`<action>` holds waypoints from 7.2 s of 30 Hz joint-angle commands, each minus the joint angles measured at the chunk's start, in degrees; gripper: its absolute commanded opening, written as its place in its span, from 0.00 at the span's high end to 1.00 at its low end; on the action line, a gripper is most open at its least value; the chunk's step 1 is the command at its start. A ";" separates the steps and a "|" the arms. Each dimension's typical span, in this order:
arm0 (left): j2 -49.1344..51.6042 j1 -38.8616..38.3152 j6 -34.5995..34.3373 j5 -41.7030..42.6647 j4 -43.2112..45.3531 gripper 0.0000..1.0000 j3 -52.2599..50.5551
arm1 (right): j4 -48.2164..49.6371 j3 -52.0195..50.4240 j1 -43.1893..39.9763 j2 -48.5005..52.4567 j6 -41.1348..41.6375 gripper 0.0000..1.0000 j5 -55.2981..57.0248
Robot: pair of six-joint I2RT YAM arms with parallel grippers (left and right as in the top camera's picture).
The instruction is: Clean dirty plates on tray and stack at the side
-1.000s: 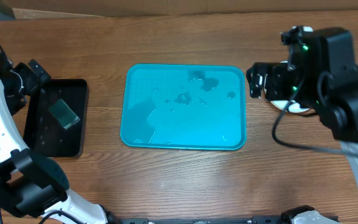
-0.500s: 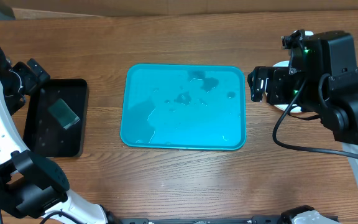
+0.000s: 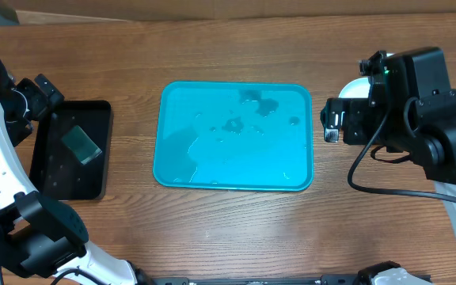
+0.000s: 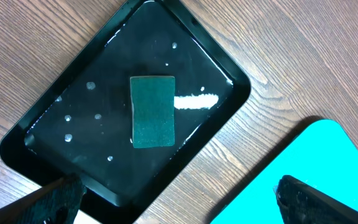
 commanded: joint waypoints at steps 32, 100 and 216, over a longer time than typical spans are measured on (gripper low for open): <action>-0.52 -0.02 0.87 0.48 -0.13 0.00 0.70 | 55.32 -66.79 -20.85 -55.74 0.07 0.00 -6.03; -0.52 -0.11 0.87 0.48 -0.13 0.00 0.70 | 80.06 -100.74 -18.64 -77.05 -2.82 0.00 -0.35; -106.07 -28.33 18.64 -9.01 69.53 0.00 -107.41 | 80.06 -100.74 -18.64 -77.05 -2.82 0.00 -0.37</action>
